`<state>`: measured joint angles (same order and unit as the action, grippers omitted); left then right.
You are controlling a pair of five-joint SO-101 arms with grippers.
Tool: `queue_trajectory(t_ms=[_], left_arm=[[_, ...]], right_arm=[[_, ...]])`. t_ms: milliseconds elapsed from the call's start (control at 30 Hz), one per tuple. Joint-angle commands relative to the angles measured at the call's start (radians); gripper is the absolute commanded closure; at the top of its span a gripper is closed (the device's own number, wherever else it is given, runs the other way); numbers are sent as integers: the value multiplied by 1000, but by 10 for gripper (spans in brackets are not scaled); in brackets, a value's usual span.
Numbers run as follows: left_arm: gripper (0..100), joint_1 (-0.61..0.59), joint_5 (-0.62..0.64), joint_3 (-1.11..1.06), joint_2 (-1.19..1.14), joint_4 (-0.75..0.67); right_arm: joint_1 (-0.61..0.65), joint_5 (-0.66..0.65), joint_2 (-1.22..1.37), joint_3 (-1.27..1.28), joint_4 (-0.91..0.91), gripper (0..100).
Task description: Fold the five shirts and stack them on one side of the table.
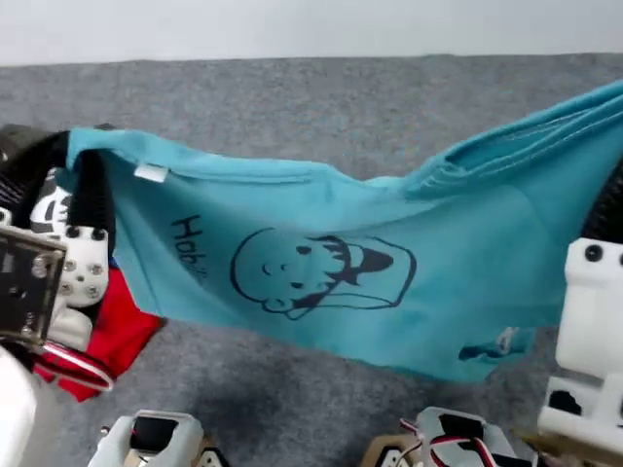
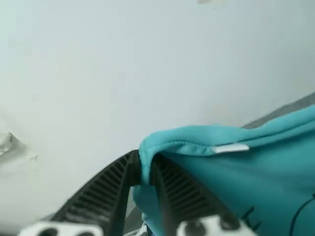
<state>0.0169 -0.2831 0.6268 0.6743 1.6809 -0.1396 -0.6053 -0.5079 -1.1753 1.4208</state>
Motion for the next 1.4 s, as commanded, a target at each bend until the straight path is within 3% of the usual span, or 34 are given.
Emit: queue_trajectory(t_ms=[0, 267, 800, 1367], left_arm=[[998, -8, 40, 22, -11, -49], [998, -8, 123, -38, -2, -43], [998, -3, 161, -125, 0, 17], [998, -5, 153, 16, 75, -2]], right_arm=[[-7, 74, 45, 28, -27, 988], [-5, 226, 76, 31, -21, 988], [-7, 192, 73, 23, -231, 988], [-12, 144, -27, 29, -205, 988]])
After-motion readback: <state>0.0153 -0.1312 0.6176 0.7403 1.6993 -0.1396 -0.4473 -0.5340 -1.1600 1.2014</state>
